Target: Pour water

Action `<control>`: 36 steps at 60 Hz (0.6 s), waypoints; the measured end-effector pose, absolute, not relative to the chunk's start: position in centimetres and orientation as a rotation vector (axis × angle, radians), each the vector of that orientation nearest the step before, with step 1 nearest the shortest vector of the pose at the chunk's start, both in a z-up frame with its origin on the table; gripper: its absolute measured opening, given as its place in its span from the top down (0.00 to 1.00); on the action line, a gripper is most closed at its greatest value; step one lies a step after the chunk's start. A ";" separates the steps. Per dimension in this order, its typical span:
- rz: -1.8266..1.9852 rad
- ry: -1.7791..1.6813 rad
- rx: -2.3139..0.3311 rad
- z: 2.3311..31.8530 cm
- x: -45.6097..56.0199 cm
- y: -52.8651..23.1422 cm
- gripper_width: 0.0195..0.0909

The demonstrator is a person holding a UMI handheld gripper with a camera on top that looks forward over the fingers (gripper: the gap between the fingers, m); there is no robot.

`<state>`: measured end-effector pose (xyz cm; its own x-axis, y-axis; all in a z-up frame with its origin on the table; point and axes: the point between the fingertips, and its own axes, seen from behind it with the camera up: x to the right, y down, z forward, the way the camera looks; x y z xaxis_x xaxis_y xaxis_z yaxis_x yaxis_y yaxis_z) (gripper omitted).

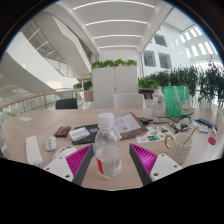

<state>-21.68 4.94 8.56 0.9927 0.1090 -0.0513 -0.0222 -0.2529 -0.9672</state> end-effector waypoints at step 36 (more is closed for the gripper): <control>0.250 -0.047 -1.867 7.8 -23.2 9.6 0.80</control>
